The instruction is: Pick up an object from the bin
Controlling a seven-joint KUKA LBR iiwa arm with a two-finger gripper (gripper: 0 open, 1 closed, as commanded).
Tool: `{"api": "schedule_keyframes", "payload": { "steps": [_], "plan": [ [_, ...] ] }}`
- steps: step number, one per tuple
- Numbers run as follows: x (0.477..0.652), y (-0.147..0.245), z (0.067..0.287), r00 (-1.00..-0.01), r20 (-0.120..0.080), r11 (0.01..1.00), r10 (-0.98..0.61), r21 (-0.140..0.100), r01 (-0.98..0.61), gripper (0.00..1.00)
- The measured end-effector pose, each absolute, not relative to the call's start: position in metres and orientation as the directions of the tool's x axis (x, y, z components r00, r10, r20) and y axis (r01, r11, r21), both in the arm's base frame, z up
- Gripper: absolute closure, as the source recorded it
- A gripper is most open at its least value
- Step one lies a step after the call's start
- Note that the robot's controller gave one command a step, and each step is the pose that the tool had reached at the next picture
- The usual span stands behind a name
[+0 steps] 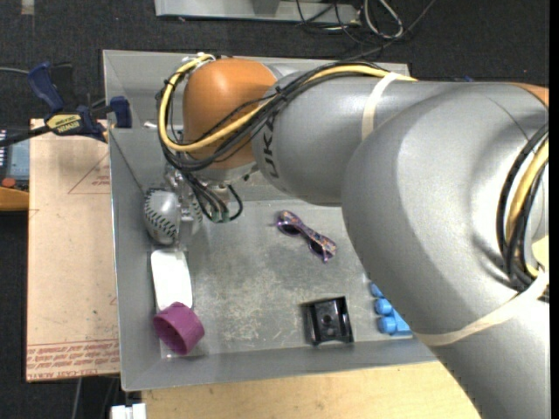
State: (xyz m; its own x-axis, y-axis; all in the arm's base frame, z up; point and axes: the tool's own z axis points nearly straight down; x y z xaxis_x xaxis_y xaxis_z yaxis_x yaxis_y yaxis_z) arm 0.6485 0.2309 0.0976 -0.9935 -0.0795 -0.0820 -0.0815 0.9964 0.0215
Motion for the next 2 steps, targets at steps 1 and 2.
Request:
{"api": "schedule_keyframes", "payload": {
  "steps": [1, 2],
  "plan": [
    [0.647, 0.23, 0.109, -0.994, -0.075, 0.997, -0.08, 0.019, -0.081, 1.0],
    [0.646, 0.23, 0.131, -0.994, -0.072, 0.997, -0.08, 0.018, -0.081, 1.0]
  ]
}}
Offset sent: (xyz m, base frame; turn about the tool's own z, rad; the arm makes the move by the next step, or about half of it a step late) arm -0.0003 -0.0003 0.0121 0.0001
